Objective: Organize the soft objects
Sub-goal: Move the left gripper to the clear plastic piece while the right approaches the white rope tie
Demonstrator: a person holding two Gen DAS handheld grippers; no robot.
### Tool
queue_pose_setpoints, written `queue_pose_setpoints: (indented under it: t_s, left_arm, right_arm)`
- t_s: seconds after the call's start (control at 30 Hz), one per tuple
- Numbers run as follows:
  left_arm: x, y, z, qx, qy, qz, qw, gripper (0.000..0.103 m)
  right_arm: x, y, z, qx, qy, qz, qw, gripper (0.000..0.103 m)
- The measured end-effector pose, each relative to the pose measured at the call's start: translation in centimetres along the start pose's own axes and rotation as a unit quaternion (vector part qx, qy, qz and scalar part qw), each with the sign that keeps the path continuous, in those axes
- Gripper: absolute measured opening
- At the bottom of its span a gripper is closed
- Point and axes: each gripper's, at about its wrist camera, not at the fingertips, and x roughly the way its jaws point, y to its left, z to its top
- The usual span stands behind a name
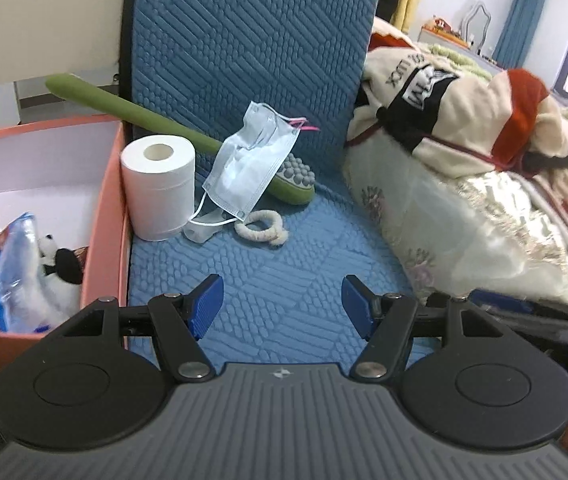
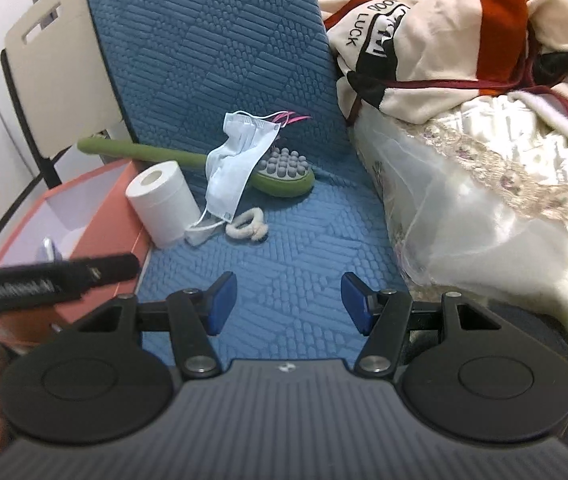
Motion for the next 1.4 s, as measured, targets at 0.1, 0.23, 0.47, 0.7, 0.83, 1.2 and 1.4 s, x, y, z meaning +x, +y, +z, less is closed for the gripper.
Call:
queue_pose_setpoints:
  t_s: [0.1,0.23,0.47,0.7,0.83,1.2,1.4]
  left_arm:
    - [2.5,0.4,-0.1,0.001,0.008,0.006,0.9999,0.070]
    - [5.8,1.2,-0.1,-0.005,0.015,0.005,0.9999,0.070]
    - [10.2,1.9,0.2,-0.008,0.016,0.014,0.9997,0.070]
    - [14.1,3.1,0.6,-0.008,0.021,0.047,0.9986,0.069]
    - [16.3,3.8,0.9,-0.003,0.024,0.073,0.9971,0.065]
    - [19.4,6.3,1.8,-0.029,0.022,0.117,0.9924,0.044]
    - [20.3,7.5,2.1,-0.044,0.023,0.110,0.9927,0.037]
  right_arm:
    - [1.6,0.0,0.5,-0.001,0.000,-0.003,1.000,0.060]
    - [4.2,-0.1,1.5,0.013,0.009,-0.001,1.000,0.060]
    - [8.2,-0.5,2.8,0.035,0.030,0.019,0.999,0.060]
    - [12.9,-0.4,4.2,0.026,0.056,0.023,0.998,0.057]
    - [15.2,-0.7,4.8,0.029,0.076,0.043,0.996,0.053]
    - [21.1,1.2,5.6,0.026,0.119,0.076,0.990,0.042]
    - [23.3,2.9,5.6,0.001,0.125,0.073,0.989,0.042]
